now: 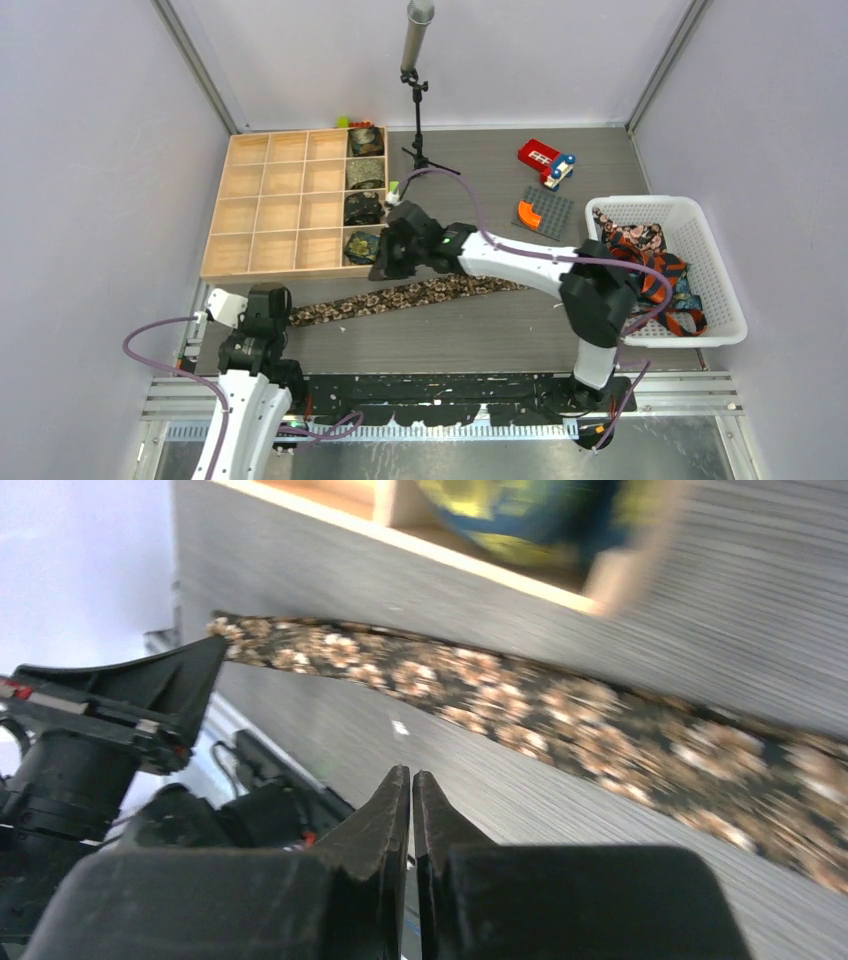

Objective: Roll the ties
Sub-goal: Flatten out the tie at the center of the board, then roll the tie at the center of the board.

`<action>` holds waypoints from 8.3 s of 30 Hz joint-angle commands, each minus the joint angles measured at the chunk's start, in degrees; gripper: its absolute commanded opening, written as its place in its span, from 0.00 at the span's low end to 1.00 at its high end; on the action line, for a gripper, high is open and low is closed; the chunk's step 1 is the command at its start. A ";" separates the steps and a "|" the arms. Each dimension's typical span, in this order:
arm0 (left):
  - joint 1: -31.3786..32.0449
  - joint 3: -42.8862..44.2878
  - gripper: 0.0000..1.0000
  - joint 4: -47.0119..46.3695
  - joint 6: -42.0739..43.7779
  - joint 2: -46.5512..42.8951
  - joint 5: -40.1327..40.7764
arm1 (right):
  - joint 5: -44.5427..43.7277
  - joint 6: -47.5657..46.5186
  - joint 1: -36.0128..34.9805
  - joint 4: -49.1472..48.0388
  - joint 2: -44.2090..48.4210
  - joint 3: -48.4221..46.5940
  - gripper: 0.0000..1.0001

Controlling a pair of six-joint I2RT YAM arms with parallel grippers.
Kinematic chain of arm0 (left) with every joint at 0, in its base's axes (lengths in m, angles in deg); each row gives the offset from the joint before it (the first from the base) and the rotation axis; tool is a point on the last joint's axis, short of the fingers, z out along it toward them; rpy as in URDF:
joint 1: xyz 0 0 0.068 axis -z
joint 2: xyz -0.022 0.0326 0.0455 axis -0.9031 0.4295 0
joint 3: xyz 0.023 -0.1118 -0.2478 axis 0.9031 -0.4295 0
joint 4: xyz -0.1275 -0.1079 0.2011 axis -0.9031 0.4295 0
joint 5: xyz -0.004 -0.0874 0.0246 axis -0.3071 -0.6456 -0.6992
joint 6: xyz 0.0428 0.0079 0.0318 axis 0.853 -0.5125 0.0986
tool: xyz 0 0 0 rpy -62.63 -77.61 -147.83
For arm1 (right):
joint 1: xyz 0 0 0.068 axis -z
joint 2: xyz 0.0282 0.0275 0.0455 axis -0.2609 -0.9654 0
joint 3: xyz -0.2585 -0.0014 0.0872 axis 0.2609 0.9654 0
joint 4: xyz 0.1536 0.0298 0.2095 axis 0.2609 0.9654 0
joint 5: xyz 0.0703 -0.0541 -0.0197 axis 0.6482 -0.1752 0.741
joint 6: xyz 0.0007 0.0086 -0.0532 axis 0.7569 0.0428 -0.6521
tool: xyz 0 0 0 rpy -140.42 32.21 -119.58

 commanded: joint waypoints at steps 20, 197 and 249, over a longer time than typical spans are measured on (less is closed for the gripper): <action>-0.20 10.26 0.00 -1.55 16.84 8.70 -0.55 | 17.43 9.33 -9.64 -26.17 -32.74 -27.17 0.00; 17.86 5.28 0.50 -5.56 12.00 12.81 -9.72 | -5.45 -1.64 -9.57 -31.32 -18.51 3.62 0.00; 6.32 21.91 0.47 -9.44 37.21 44.98 -18.47 | -16.41 -6.24 -19.10 -21.41 -24.66 -7.62 0.03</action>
